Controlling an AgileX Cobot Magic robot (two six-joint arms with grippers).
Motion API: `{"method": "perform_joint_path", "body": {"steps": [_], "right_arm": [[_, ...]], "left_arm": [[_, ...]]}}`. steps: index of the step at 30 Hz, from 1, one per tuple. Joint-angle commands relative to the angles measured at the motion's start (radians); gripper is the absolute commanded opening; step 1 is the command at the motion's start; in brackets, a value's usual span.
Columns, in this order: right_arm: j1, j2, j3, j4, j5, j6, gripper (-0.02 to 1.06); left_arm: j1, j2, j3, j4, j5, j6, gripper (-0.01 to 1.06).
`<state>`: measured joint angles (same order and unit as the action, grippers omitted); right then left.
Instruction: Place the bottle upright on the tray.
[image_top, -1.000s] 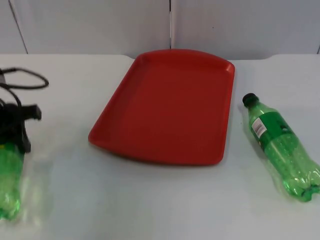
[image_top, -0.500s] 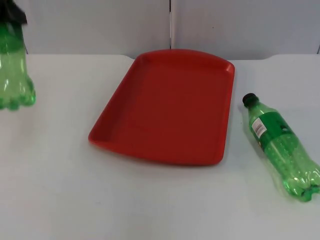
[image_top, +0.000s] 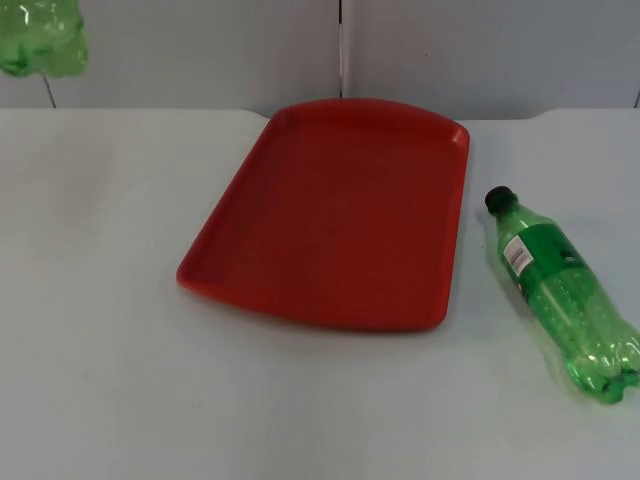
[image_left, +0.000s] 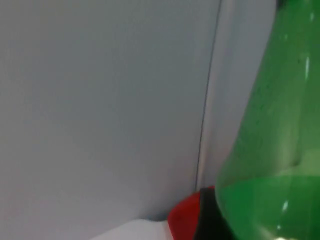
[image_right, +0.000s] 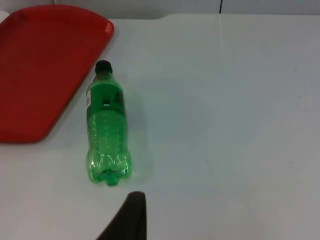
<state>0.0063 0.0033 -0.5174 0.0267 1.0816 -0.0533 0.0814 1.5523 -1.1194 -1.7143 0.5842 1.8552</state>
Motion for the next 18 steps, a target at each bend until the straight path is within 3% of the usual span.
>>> {"method": "perform_joint_path", "body": {"steps": [1, 7, 12, 13, 14, 16, 18], "right_arm": [[0.003, -0.003, 0.001, 0.003, -0.004, -0.007, 1.05], [0.003, -0.003, 0.001, 0.003, -0.004, -0.007, 1.05], [0.003, -0.003, 0.001, 0.003, -0.004, -0.007, 1.05], [0.003, -0.003, 0.001, 0.003, -0.004, -0.007, 1.05], [0.003, -0.003, 0.001, 0.003, -0.004, -0.007, 1.05], [0.003, -0.003, 0.001, 0.003, -0.004, -0.007, 1.05], [0.003, -0.003, 0.001, 0.003, -0.004, -0.007, 1.05]], "left_arm": [[-0.010, -0.002, -0.022, -0.030, 0.036, 0.101, 0.00], [-0.013, 0.032, -0.074, -0.030, 0.065, 0.152, 0.00], [-0.013, 0.090, -0.147, -0.030, 0.019, 0.034, 0.00], [-0.021, 0.101, -0.169, -0.030, -0.048, -0.031, 0.00], [-0.021, 0.101, -0.169, -0.030, -0.048, -0.031, 0.00], [-0.041, 0.105, -0.195, -0.030, -0.274, -0.207, 0.00], [-0.080, 0.101, -0.222, -0.030, -0.477, -0.273, 0.00]]}}
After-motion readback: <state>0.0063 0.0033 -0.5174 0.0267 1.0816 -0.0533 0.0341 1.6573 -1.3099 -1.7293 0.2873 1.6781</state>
